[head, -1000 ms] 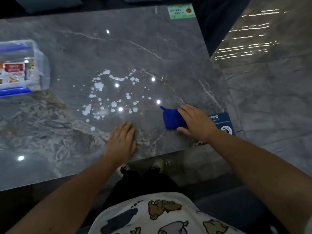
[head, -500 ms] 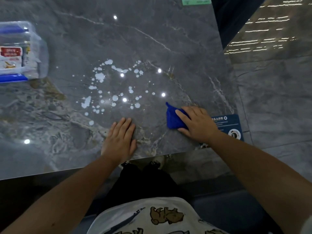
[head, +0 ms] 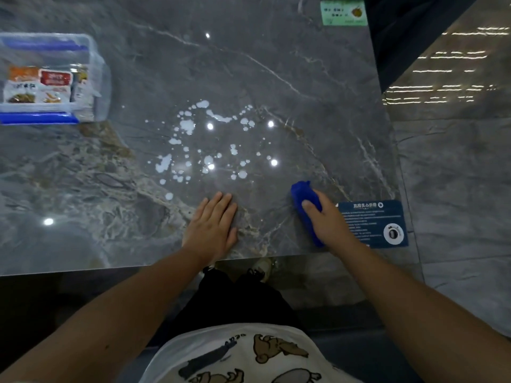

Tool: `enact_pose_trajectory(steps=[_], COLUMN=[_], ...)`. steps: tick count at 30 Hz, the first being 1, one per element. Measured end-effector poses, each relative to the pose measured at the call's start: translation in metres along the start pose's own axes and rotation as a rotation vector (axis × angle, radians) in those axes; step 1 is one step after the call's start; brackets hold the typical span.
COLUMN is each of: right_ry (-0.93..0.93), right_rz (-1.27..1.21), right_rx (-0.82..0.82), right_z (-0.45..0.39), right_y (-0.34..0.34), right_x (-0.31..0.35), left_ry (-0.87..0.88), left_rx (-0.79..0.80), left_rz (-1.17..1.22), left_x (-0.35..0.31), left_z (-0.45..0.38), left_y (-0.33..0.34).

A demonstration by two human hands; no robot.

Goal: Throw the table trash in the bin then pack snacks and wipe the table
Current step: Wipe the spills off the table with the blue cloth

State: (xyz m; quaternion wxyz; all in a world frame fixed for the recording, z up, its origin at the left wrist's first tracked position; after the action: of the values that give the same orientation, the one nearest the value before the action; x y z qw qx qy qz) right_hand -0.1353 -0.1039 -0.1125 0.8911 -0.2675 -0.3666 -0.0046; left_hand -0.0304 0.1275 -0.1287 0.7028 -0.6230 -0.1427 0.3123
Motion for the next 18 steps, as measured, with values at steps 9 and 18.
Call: enact_pose_trajectory(steps=[9, 18], right_ry=[0.127, -0.054], right_rz=[-0.397, -0.355], right_rx=[0.167, 0.247], right_z=[-0.015, -0.047], right_y=[0.024, 0.077], right_x=[0.049, 0.16], left_ry=[-0.066, -0.765], left_rx=[-0.14, -0.29], left_rz=[0.178, 0.199], left_x=[0.027, 0.225], left_z=[0.01, 0.059], left_y=[-0.03, -0.063])
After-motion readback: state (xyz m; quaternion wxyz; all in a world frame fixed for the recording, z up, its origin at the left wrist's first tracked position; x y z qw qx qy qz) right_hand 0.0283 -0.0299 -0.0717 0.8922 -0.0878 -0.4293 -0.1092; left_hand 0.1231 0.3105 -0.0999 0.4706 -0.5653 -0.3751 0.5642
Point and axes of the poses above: each hand's wrist, its own z-axis away from the middle knuckle, its own y-axis out of the palm, x = y × z, the point moved 8 cm from there along -z, towards the middle knuckle, and after that the axes turned 4 degrees about z, right-handed, at the moved point
